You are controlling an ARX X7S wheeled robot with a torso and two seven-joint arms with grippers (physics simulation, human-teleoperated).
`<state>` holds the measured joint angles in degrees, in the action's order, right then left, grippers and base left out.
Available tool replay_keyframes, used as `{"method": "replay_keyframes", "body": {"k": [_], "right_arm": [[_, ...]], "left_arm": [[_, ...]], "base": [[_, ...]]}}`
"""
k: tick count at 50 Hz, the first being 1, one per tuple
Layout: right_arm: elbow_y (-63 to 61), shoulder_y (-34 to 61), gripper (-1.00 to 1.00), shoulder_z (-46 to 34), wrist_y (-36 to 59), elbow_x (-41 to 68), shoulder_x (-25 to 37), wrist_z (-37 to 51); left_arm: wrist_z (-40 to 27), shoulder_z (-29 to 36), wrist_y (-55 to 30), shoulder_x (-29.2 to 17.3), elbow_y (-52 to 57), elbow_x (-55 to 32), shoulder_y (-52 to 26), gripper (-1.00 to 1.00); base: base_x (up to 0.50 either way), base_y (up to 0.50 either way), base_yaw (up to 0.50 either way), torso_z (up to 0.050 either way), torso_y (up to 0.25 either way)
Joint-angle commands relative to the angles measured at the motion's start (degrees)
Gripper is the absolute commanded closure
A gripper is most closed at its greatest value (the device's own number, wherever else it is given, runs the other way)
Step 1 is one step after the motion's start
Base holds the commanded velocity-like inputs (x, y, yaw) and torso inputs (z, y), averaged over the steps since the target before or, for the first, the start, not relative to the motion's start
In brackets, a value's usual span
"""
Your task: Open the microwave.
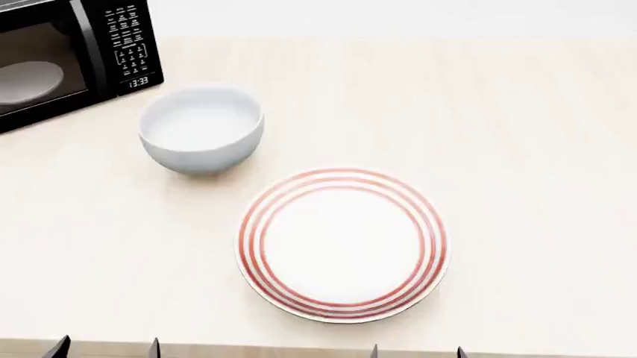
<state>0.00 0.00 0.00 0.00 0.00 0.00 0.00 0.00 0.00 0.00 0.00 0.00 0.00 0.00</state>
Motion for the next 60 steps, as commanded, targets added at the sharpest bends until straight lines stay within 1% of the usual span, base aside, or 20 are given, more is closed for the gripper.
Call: {"method": "replay_keyframes", "body": {"k": [1,4,7,17,26,41,60], "right_arm": [[-3.3,-1.2,-1.0,-1.7,1.1,-1.4,1.0,2.3],[-9.0,-3.2,-1.0,-3.0,3.3,-1.5,1.7,3.1],[-12.1,-4.0,-1.0,-4.1,4.4,-1.7,2.2,3.7],[-15.9,-5.3,-1.0,-6.1,4.1,-1.0,3.6,4.5],[-15.6,-5.0,-1.0,-7.0,3.8,0.5,4.3,4.8],[-13.5,-3.7,-1.0,-9.0,3.5,0.6,5.1,6.2],[-13.7,-3.9,-1.0,-10.6,2.6,1.3,6.5,7.6]], "left_arm": [[-1.1,0.5,-0.6,-0.8,2.2,-2.1,0.7,-1.0],[-2.4,1.2,-2.1,-1.7,7.2,-2.2,2.4,-1.0],[-4.1,1.8,-1.9,-2.2,9.0,-1.4,3.0,-1.0],[-5.6,2.9,-2.6,-3.4,11.3,-2.8,3.9,-1.0],[-6.5,3.8,-2.5,-4.3,10.6,-3.3,3.6,-1.0],[-7.7,4.9,-2.2,-5.4,9.6,-4.0,3.0,-1.0],[-9.4,6.2,-2.0,-6.6,9.9,-4.9,3.1,-1.0]], "base": [[0.0,0.0,0.0,0.0,0.0],[0.0,0.0,0.0,0.0,0.0],[0.0,0.0,0.0,0.0,0.0],[0.01,0.01,0.0,0.0,0.0],[0.15,0.35,0.0,0.0,0.0],[0.18,0.4,0.0,0.0,0.0],[0.19,0.41,0.0,0.0,0.0]]}}
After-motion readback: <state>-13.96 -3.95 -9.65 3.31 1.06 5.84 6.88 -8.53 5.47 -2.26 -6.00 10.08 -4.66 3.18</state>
